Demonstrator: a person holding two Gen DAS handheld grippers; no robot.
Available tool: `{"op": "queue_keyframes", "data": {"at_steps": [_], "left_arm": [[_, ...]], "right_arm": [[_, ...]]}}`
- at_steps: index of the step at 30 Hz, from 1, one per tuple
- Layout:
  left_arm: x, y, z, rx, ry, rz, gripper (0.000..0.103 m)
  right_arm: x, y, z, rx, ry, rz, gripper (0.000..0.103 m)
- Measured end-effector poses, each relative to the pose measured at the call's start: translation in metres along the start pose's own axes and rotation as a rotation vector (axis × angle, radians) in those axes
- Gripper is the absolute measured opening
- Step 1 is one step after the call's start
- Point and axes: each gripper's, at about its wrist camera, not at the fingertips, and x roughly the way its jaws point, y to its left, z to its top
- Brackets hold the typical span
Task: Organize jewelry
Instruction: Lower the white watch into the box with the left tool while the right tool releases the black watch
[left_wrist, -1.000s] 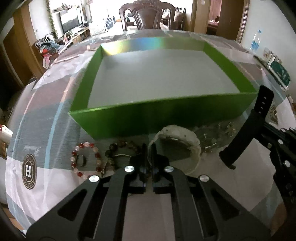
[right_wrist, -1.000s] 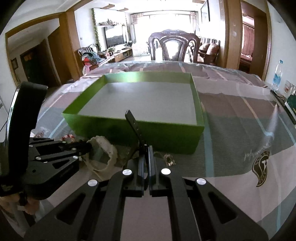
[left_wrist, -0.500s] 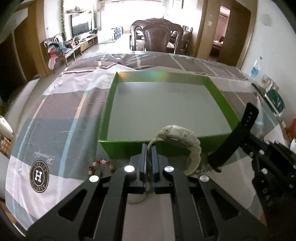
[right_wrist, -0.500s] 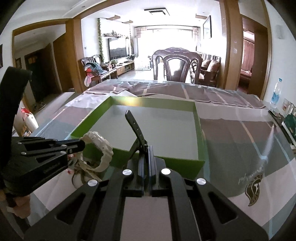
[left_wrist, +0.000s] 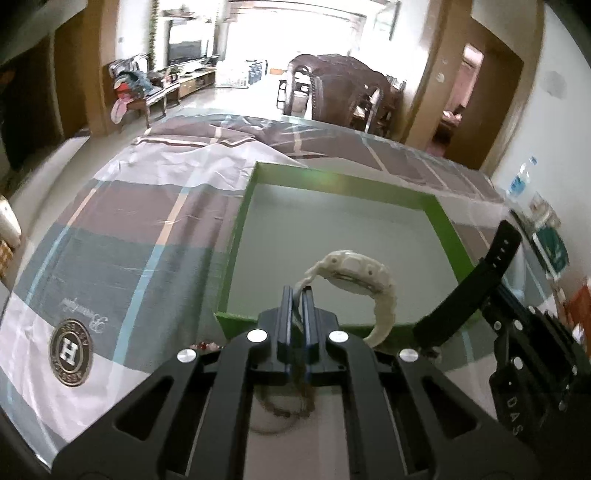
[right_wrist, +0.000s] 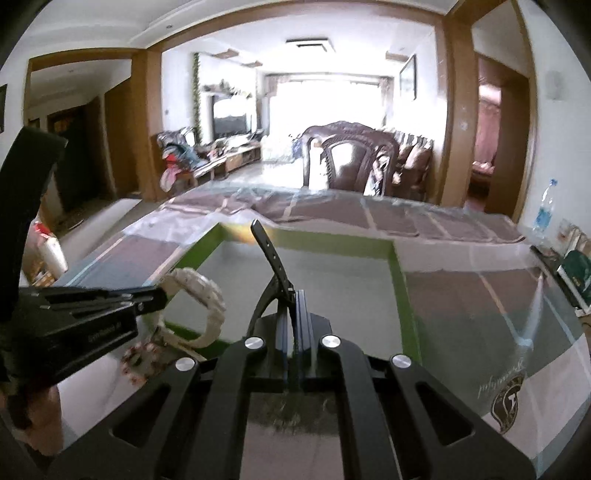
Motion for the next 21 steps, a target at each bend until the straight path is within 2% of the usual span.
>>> {"op": "queue_keyframes", "data": {"at_steps": [6, 9, 11, 13, 15, 17, 19, 21], "left_arm": [[0.015, 0.021, 0.012, -0.143, -0.079, -0.001, 0.005], [0.028, 0.029, 0.017, -0.188, -0.094, 0.018, 0.005], [0.044, 0.03, 0.018, -0.182, -0.055, 0.047, 0.007], [0.053, 0.029, 0.015, -0.172, -0.028, 0.055, 0.01], [0.056, 0.027, 0.011, -0.163, -0.022, 0.061, 0.013], [0.052, 0.025, 0.01, -0.153, -0.025, 0.062, 0.026], [0.044, 0.023, 0.007, -0.138, -0.04, 0.071, 0.038], [0.031, 0.021, 0.003, -0.117, -0.064, 0.088, 0.044]], "right_arm": [[0.013, 0.009, 0.004, -0.05, -0.136, -0.054, 0.004], [0.031, 0.016, 0.004, -0.082, -0.122, -0.068, 0.004], [0.042, 0.018, 0.001, -0.095, -0.112, -0.091, 0.004], [0.053, 0.019, -0.002, -0.106, -0.056, -0.098, 0.005], [0.061, 0.015, -0.005, -0.102, -0.006, -0.094, 0.015], [0.06, 0.01, -0.005, -0.088, 0.012, -0.095, 0.036], [0.053, 0.008, -0.004, -0.078, 0.007, -0.095, 0.046], [0.04, 0.007, -0.001, -0.068, 0.004, -0.097, 0.052]]}}
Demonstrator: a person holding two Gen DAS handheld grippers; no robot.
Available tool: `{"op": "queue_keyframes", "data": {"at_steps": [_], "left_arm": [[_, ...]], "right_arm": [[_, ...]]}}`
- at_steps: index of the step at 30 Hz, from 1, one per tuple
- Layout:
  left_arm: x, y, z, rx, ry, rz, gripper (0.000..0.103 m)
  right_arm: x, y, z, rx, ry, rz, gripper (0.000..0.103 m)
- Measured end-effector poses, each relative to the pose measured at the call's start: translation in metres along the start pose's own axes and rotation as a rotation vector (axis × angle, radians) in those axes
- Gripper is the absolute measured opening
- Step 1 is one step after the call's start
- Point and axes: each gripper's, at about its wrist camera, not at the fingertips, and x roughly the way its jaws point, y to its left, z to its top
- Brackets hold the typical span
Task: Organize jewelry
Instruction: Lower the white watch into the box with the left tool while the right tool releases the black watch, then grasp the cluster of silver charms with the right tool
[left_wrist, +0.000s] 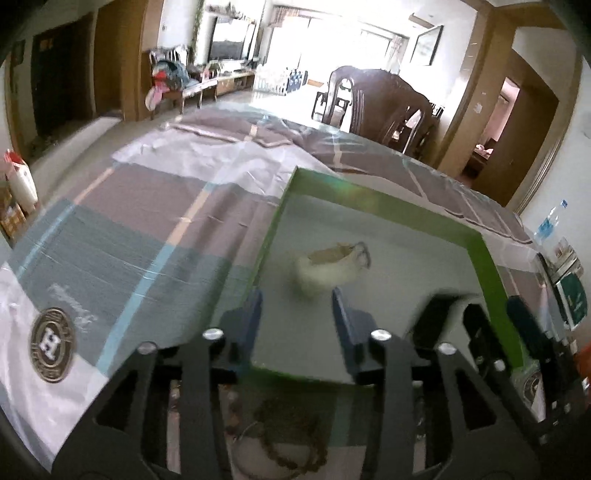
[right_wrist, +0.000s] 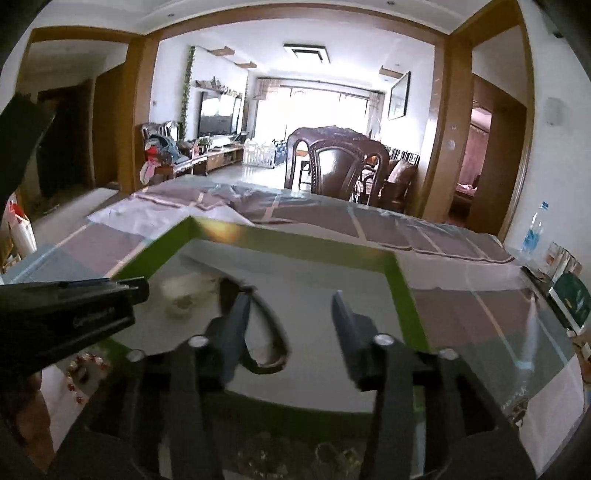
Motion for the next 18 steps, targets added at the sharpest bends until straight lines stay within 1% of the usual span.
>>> {"op": "queue_keyframes", "data": {"at_steps": [2, 4, 7, 8, 10, 13, 16, 18], "left_arm": [[-0.012, 0.0, -0.005, 0.016, -0.018, 0.014, 0.049], [-0.032, 0.002, -0.014, 0.049, -0.039, 0.038, 0.059], [-0.054, 0.005, -0.031, 0.131, -0.058, 0.101, 0.062], [-0.06, 0.006, -0.039, 0.167, -0.051, 0.122, 0.062], [-0.064, 0.011, -0.051, 0.202, -0.019, 0.125, 0.062], [-0.065, 0.022, -0.067, 0.208, 0.037, 0.112, 0.062], [-0.06, 0.029, -0.073, 0.2, 0.085, 0.116, 0.062], [-0.056, 0.031, -0.075, 0.196, 0.102, 0.117, 0.062]], "right_arm": [[-0.011, -0.001, -0.003, 0.013, 0.023, 0.017, 0.056], [-0.025, -0.009, -0.007, 0.048, 0.073, 0.063, 0.057], [-0.039, -0.02, -0.023, 0.098, 0.146, 0.107, 0.059], [-0.04, -0.027, -0.032, 0.129, 0.183, 0.125, 0.06], [-0.04, -0.034, -0.048, 0.178, 0.245, 0.146, 0.06], [-0.032, -0.046, -0.07, 0.243, 0.328, 0.152, 0.06], [-0.026, -0.047, -0.077, 0.233, 0.36, 0.127, 0.06], [-0.028, -0.046, -0.074, 0.216, 0.349, 0.127, 0.06]]}}
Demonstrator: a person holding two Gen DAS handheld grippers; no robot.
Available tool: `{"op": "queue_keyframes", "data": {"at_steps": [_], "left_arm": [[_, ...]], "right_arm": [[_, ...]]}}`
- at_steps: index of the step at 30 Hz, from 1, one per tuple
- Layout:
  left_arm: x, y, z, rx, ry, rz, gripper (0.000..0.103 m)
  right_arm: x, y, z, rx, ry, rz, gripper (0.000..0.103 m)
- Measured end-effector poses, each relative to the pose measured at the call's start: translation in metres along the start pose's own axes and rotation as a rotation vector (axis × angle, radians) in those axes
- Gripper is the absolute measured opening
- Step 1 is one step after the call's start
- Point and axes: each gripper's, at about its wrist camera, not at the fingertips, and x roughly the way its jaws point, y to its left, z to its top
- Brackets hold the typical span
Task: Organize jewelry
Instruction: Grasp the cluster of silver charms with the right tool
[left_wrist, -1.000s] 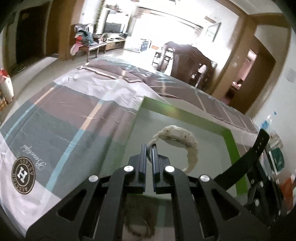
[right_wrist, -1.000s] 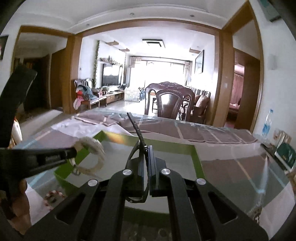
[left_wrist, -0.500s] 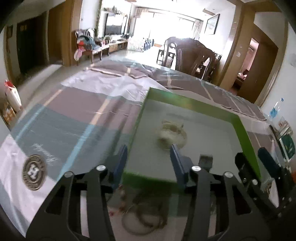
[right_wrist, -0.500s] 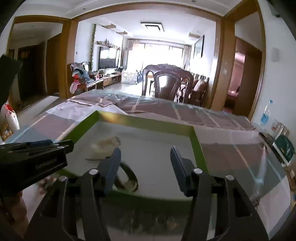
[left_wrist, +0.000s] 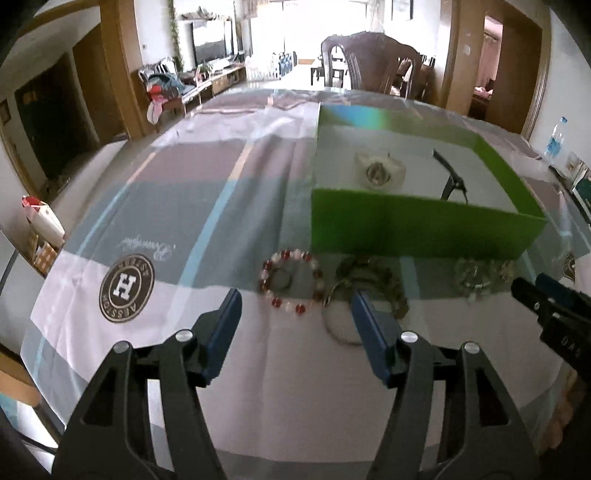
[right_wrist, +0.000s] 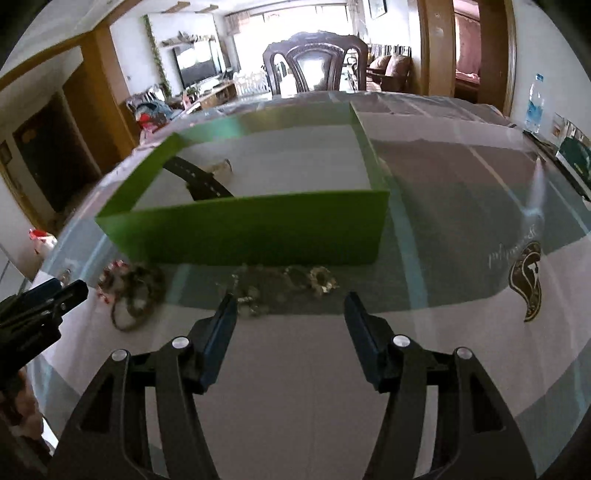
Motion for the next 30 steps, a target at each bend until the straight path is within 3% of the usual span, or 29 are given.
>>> {"op": "queue_keyframes", "data": {"at_steps": [3, 6, 10, 12, 13, 16, 18, 21, 23, 30], "left_arm": [[0.0, 0.006, 0.002, -0.017, -0.007, 0.005, 0.062], [0.004, 0.006, 0.004, -0.022, 0.001, 0.01, 0.062], [0.014, -0.002, -0.002, 0.005, 0.032, -0.006, 0.062], [0.02, -0.006, -0.002, 0.01, 0.051, -0.025, 0.061], [0.022, -0.009, -0.001, 0.013, 0.055, -0.029, 0.061], [0.028, -0.015, 0.008, 0.008, 0.038, -0.038, 0.061], [0.039, -0.019, 0.015, 0.007, 0.047, -0.018, 0.061], [0.054, -0.023, 0.018, 0.013, 0.089, -0.029, 0.059], [0.059, -0.027, 0.016, 0.02, 0.105, -0.047, 0.055], [0.048, -0.036, -0.005, 0.098, 0.138, -0.106, 0.05]], "right_arm": [[-0.013, 0.001, 0.009, -0.031, -0.066, -0.021, 0.06], [-0.012, 0.006, 0.012, -0.064, -0.077, -0.042, 0.06], [0.004, 0.014, 0.004, -0.094, -0.031, 0.016, 0.059], [0.014, 0.02, 0.005, -0.112, -0.012, 0.062, 0.053], [0.018, 0.022, 0.008, -0.117, -0.008, 0.069, 0.049], [0.032, 0.029, 0.016, -0.12, -0.015, 0.055, 0.048], [0.047, 0.03, 0.022, -0.107, 0.029, 0.055, 0.048], [0.064, 0.03, 0.021, -0.099, 0.094, 0.081, 0.029], [0.063, 0.029, 0.018, -0.095, 0.105, 0.078, 0.022], [0.04, 0.025, -0.003, -0.13, 0.183, 0.152, 0.022]]}}
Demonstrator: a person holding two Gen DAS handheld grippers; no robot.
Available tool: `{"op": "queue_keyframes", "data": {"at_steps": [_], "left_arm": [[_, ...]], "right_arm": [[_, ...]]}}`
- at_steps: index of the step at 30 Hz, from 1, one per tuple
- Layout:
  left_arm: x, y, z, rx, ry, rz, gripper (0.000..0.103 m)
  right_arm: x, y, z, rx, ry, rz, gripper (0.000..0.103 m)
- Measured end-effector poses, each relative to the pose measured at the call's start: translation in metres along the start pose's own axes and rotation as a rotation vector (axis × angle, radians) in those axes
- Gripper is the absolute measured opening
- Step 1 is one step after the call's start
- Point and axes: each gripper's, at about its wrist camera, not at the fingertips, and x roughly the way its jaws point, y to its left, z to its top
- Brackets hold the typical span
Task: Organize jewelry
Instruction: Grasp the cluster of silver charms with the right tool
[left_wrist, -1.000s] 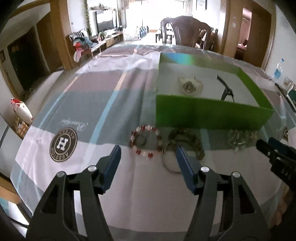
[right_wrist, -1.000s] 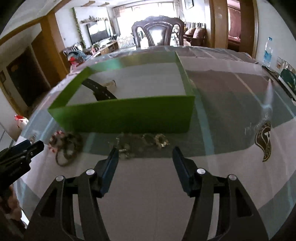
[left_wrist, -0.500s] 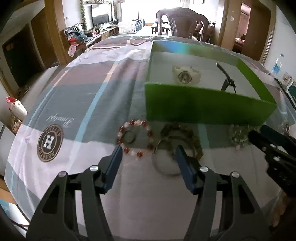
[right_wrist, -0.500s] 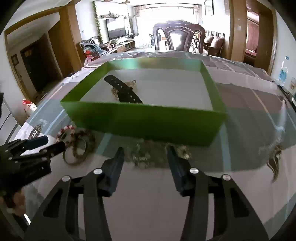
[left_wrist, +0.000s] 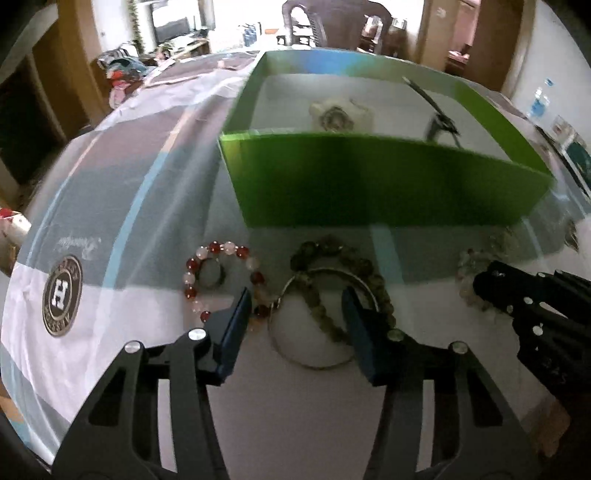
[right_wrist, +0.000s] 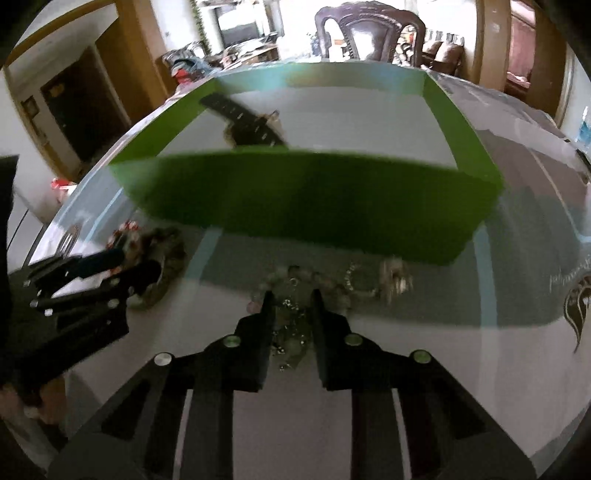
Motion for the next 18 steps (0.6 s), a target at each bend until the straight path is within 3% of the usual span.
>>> {"op": "queue_keyframes", "data": {"at_steps": [3, 9, 12, 18], "left_arm": [[-0.01, -0.003, -0.014, 0.033, 0.015, -0.042, 0.05], [-0.028, 0.005, -0.016, 0.016, -0.028, -0.048, 0.051], [-0.028, 0.011, -0.005, -0.012, -0.048, -0.022, 0.054], [-0.017, 0.022, 0.004, -0.05, -0.033, -0.003, 0.054]], "right_arm": [[-0.014, 0.001, -0.01, -0.011, 0.029, 0.032, 0.022], [-0.039, -0.01, -0.001, -0.014, -0.077, -0.097, 0.024], [-0.031, -0.024, 0.013, 0.027, -0.124, -0.15, 0.024], [-0.005, -0.023, 0.028, 0.005, -0.085, -0.183, 0.024]]}}
